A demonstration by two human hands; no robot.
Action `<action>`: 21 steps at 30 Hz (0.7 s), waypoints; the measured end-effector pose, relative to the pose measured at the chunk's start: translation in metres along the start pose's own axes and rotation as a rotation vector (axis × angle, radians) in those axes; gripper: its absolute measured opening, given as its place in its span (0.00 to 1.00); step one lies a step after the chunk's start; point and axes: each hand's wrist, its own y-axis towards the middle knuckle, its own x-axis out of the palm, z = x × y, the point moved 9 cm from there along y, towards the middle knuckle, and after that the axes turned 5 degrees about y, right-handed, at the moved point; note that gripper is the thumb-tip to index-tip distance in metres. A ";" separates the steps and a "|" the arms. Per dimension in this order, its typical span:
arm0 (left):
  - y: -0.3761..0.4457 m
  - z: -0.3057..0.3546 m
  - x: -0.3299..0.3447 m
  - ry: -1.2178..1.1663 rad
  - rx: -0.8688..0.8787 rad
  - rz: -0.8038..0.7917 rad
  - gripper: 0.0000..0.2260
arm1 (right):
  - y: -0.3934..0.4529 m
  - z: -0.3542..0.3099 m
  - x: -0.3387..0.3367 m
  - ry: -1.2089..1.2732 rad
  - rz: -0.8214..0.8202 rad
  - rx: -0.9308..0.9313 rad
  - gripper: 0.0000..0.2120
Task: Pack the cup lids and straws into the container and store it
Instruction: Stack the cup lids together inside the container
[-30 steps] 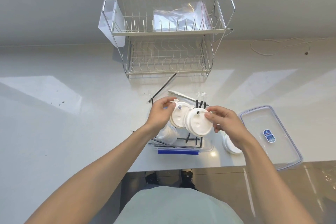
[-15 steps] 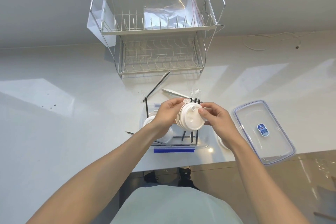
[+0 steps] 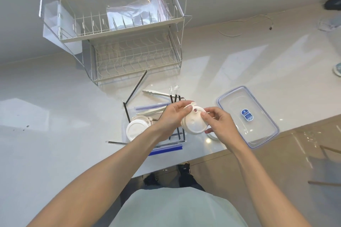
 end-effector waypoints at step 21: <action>0.024 -0.083 0.097 0.662 -0.129 0.146 0.13 | -0.030 0.116 -0.104 0.146 0.205 0.354 0.10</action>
